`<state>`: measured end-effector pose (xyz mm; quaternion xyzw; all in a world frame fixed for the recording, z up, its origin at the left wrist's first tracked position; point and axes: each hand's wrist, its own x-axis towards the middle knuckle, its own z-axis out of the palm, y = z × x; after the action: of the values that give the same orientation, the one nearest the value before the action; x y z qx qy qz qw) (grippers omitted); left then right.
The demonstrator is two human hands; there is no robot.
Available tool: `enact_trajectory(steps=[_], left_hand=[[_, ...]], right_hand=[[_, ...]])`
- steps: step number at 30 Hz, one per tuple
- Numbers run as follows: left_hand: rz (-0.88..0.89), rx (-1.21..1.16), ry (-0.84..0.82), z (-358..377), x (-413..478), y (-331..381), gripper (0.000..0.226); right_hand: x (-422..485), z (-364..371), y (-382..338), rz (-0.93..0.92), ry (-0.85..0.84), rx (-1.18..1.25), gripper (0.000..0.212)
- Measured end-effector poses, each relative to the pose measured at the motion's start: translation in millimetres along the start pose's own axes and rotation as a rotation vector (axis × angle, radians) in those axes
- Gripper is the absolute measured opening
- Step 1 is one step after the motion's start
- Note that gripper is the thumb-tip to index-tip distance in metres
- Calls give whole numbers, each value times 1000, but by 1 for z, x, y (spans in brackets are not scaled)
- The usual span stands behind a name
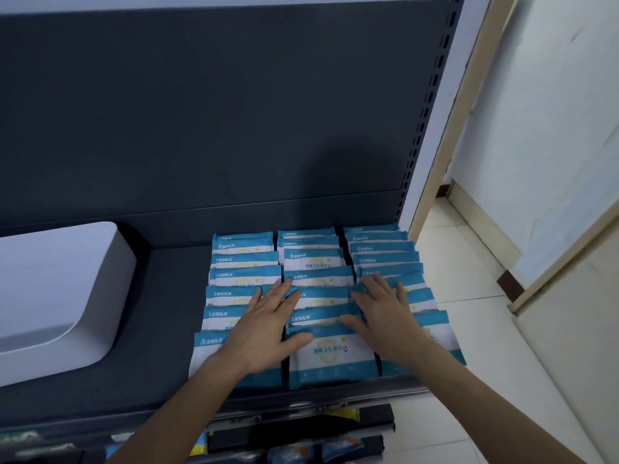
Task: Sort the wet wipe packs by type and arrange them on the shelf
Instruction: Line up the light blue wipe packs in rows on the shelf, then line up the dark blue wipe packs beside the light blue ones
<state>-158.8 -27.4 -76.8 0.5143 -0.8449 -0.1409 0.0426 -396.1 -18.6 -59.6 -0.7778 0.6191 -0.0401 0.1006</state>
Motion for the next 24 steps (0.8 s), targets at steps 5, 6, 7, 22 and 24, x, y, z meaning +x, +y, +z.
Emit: enact_trajectory(steps=[5,6,7,22,24], left_hand=[[-48,-187,189,-11,-14,1,97],[-66,-211,235,-13,-19,-1,93],[-87,-223,279,-15,-25,-5,89],[-539,-253,764,-115,-189,-156,51],[-579,-265,812,-132,-215,-186,49]], right_hand=[[7,-2,-25,-142,43,171,53],[9,-3,-33,-184,27,202,51],[12,-4,-42,-224,17,234,49],[67,13,-262,-367,-47,563,38],[76,19,-292,-312,-59,659,40]])
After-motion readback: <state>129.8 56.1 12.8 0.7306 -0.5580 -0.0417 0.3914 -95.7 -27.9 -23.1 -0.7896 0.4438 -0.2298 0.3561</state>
